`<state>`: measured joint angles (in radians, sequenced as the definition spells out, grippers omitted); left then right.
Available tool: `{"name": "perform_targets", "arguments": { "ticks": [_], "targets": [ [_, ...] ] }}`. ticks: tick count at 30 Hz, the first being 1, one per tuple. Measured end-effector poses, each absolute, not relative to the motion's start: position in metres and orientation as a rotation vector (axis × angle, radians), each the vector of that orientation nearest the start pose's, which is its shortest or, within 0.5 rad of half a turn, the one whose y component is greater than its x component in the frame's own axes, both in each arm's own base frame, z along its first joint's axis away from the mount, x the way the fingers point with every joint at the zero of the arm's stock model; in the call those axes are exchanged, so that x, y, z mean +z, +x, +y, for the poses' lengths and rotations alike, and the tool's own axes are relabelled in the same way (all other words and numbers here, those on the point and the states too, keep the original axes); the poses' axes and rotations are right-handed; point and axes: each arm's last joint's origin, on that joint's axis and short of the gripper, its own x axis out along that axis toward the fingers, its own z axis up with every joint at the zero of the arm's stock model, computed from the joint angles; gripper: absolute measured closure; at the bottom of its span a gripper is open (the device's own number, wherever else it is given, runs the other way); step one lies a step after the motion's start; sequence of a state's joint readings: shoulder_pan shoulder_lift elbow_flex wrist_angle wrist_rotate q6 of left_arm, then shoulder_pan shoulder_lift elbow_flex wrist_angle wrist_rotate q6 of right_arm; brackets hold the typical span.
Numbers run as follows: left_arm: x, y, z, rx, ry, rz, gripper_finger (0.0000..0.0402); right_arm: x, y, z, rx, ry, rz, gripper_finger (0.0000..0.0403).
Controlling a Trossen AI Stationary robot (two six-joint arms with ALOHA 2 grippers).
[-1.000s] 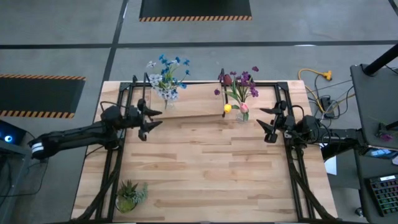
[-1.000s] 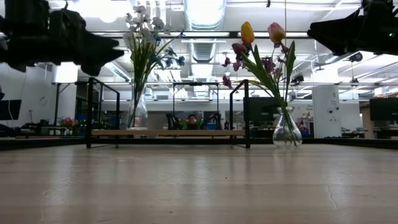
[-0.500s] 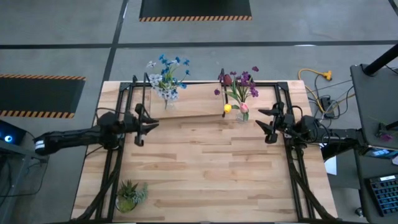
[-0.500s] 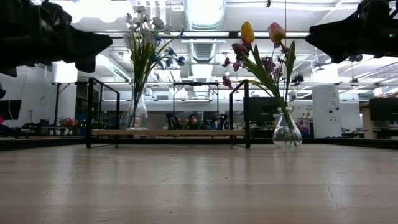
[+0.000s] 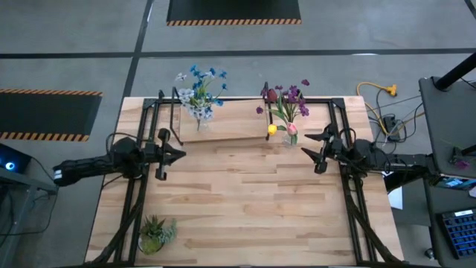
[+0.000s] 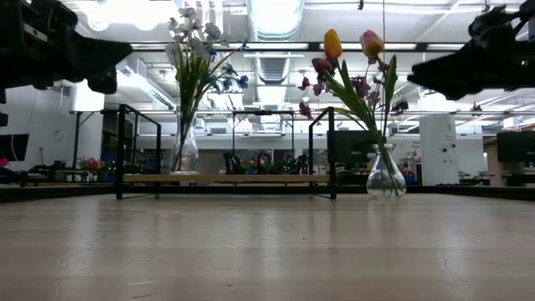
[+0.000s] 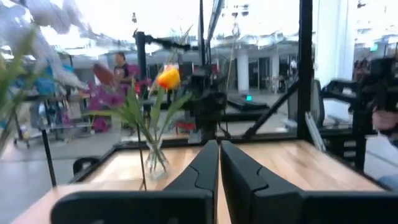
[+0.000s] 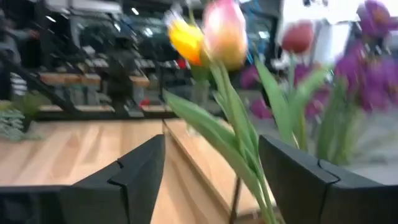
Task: Pick and place flowers into a vace then onto a shelf
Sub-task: Put the transparent vase on the shelf
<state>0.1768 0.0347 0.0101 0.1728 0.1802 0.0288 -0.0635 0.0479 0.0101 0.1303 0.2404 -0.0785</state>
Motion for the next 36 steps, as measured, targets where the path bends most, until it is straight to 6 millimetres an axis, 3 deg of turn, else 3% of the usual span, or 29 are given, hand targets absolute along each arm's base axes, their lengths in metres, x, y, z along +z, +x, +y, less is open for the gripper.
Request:
{"name": "perform_targets", "arguments": {
  "ticks": [5, 15, 25, 36],
  "targets": [
    [0.181, 0.095, 0.012, 0.001, 0.051, -0.144, 0.0401, 0.168, 0.098, -0.016, -0.421, -0.019, -0.006, 0.0112],
    [0.177, 0.098, 0.012, -0.002, 0.023, -0.102, 0.0402, 0.152, 0.108, -0.018, -0.471, 0.086, 0.151, 0.0042],
    [0.177, 0.098, 0.012, -0.003, 0.017, -0.104, 0.0402, 0.13, 0.115, -0.025, -0.759, 0.097, 0.332, 0.0039],
    [0.177, 0.098, 0.012, -0.003, 0.017, -0.104, 0.0402, 0.132, 0.127, -0.026, -0.769, 0.109, 0.269, 0.0039]
  ]
}}
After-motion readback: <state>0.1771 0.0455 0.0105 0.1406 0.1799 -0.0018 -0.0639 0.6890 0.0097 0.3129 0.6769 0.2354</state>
